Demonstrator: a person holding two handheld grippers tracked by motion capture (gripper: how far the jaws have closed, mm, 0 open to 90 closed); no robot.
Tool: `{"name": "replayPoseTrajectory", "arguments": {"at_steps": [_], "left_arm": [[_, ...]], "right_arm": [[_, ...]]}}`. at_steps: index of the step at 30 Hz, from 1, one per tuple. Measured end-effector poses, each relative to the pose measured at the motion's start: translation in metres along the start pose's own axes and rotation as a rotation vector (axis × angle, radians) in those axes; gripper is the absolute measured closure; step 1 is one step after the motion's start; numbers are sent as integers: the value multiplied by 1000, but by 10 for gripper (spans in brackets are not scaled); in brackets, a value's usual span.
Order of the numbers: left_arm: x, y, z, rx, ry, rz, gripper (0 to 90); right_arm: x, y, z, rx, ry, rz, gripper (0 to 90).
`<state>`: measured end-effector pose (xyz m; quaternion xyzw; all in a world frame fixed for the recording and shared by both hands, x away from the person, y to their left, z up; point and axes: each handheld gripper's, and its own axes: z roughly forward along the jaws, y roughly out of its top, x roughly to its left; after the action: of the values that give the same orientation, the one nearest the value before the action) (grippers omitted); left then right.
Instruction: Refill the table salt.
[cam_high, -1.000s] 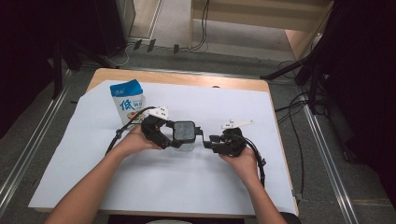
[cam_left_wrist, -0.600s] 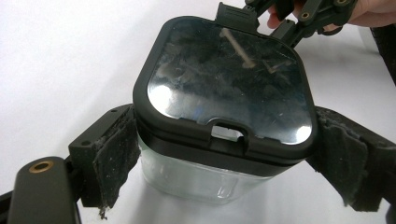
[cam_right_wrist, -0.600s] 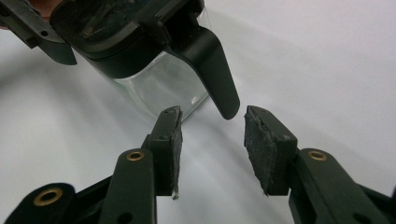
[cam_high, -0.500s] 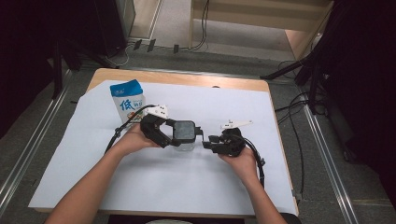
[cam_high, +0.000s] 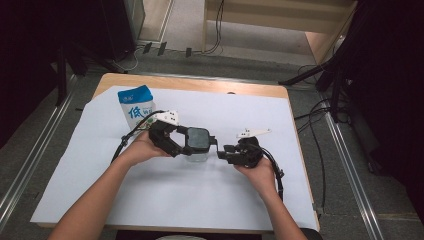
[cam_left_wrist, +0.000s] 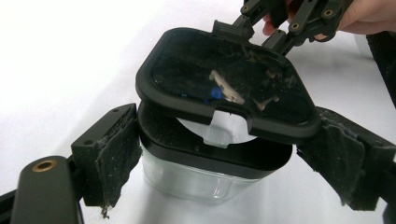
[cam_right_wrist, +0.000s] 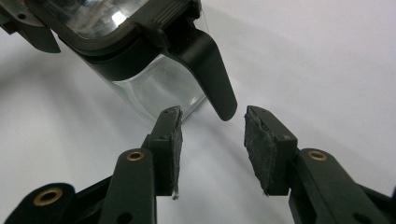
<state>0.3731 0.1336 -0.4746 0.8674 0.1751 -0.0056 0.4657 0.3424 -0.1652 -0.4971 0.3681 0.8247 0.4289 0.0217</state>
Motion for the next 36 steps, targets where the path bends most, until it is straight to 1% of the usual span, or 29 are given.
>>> {"name": "replayPoseTrajectory", "arguments": {"at_steps": [1, 2, 3, 5, 6, 12, 13, 14, 15, 16, 17, 19, 21, 23, 27, 29, 30, 31, 33, 36], "left_arm": [[0, 1, -1, 5, 2, 9, 146], [-1, 2, -2, 3, 9, 5, 148], [-2, 3, -3, 11, 10, 8, 150], [-3, 5, -5, 6, 14, 6, 151], [-2, 5, -6, 5, 6, 5, 151], [-4, 7, -13, -3, 4, 9, 175], [-4, 8, -15, -2, -1, 16, 182], [-5, 9, -17, -10, -12, 17, 192], [-6, 10, -18, -16, -18, 21, 230], [-7, 11, -19, -18, -21, 23, 232], [-8, 12, -19, -12, -12, 29, 233], [-9, 13, -18, -4, -16, 31, 260], [-10, 13, -19, -3, -21, 39, 315], [-11, 14, -19, -6, -29, 39, 350], [-12, 15, -22, -13, -54, 54, 448], [-14, 16, -23, -18, -61, 54, 491], [-14, 16, -23, -19, -71, 57, 514], [-15, 16, -23, -18, -69, 59, 534], [-15, 17, -23, -20, -66, 65, 556], [-16, 18, -24, -19, -69, 60, 565]], "right_arm": [[0, 0, 0, 0, -1, 0, 580], [0, 0, 0, -1, 0, -2, 580], [0, 0, 0, 0, 0, -1, 580], [0, 0, 0, 0, -1, -3, 580], [0, 0, 0, -1, 1, -4, 580], [0, 0, 0, -1, -1, -3, 580], [0, 0, 0, -3, 0, -6, 579], [0, 0, 0, -3, 1, -5, 580], [-1, 0, 0, -5, 1, -6, 579], [-1, 0, 0, -6, -2, -5, 580], [-1, 0, 0, -8, -2, -4, 579], [-1, 0, -1, -11, -2, -5, 580], [0, 1, -1, -15, -2, -6, 580], [0, 1, -2, -15, -1, -7, 581], [-1, 1, -3, -21, -6, -7, 584], [-1, 1, -3, -23, -6, -9, 585], [-1, 1, -3, -24, -6, -10, 585], [-1, 1, -3, -24, -6, -9, 585], [-1, 1, -3, -23, -7, -9, 585], [-1, 1, -3, -23, -7, -9, 585]]}}
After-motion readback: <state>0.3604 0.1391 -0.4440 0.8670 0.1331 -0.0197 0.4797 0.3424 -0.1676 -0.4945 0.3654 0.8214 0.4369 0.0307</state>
